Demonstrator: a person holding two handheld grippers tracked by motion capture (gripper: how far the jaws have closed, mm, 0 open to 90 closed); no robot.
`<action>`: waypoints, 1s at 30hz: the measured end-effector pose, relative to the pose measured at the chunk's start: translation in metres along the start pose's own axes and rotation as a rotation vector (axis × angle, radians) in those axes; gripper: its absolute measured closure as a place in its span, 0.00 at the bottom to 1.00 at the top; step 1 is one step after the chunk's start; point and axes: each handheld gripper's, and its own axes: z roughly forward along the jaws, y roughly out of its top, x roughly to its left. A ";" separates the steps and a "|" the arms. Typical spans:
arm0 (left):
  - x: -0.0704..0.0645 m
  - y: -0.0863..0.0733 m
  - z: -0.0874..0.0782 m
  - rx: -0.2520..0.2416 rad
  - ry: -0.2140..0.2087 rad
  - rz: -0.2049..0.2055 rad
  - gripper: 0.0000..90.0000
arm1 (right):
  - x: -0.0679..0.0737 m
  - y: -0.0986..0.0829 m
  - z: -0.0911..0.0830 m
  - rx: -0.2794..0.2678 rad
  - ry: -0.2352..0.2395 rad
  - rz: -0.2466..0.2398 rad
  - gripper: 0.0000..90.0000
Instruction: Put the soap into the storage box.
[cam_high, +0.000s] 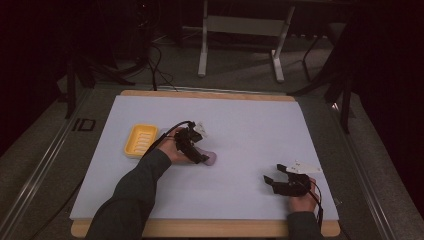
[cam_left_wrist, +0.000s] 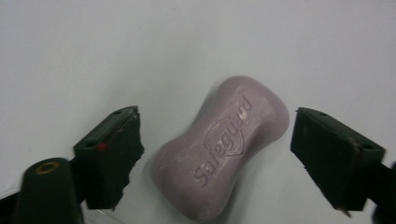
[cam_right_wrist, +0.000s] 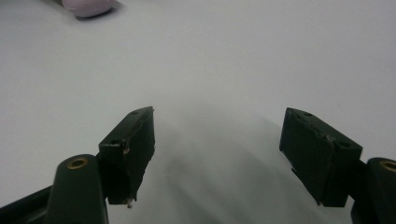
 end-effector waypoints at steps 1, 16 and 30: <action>0.000 0.000 0.000 0.000 0.000 0.000 0.17 | 0.000 0.000 0.000 0.000 0.000 0.000 0.29; -0.009 0.002 0.021 0.067 -0.013 0.081 0.17 | 0.000 0.000 0.000 0.002 0.002 -0.003 0.29; -0.008 0.005 0.027 0.085 0.059 0.078 0.19 | 0.000 0.000 0.000 0.005 0.003 -0.003 0.28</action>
